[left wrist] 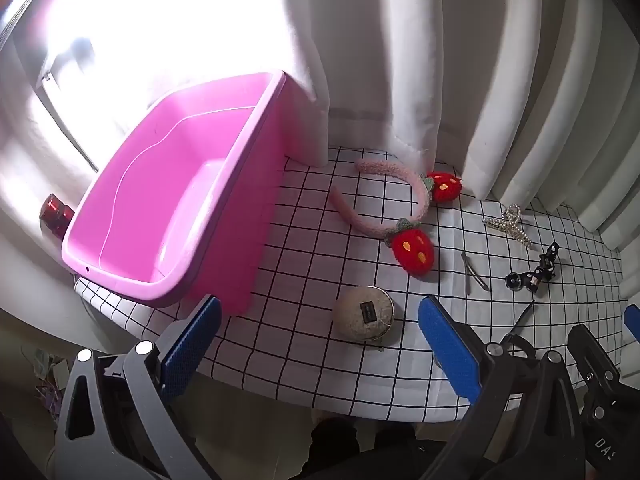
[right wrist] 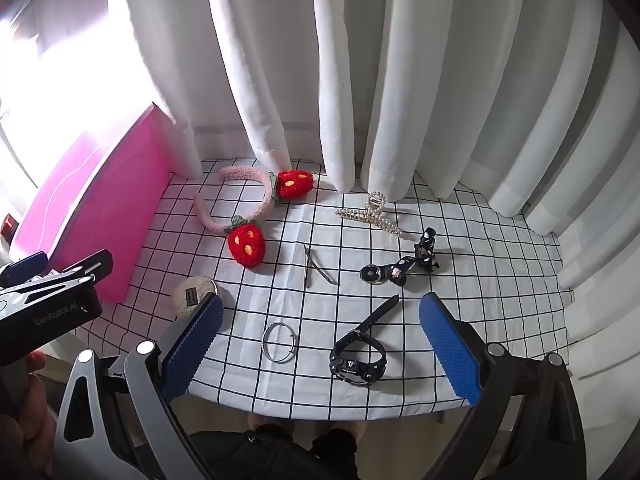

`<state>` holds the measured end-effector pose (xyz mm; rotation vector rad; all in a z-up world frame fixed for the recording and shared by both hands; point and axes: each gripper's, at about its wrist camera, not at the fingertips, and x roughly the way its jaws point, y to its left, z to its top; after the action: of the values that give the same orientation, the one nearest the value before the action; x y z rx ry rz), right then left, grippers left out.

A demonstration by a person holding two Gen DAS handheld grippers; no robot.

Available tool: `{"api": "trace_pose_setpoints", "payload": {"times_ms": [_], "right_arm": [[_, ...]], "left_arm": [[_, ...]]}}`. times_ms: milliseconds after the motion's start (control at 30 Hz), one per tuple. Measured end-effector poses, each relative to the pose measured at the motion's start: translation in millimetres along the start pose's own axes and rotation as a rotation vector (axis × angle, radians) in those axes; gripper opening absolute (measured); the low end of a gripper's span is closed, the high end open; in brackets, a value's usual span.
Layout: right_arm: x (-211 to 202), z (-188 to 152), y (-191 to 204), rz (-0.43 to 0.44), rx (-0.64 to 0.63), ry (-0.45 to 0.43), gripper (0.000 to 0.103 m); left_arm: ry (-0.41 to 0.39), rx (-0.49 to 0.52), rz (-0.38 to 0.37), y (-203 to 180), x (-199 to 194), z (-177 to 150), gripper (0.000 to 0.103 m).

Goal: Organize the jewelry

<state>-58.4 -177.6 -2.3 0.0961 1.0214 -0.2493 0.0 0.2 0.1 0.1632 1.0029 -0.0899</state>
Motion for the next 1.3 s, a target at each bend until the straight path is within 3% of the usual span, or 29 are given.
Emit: {"api": "trace_pose_setpoints", "payload": {"times_ms": [1300], "right_arm": [[1.5,-0.9,-0.6,0.002,-0.001,0.001,0.094]], "left_arm": [[0.010,0.000,-0.018,-1.3,-0.6,-1.0,0.097]]}}
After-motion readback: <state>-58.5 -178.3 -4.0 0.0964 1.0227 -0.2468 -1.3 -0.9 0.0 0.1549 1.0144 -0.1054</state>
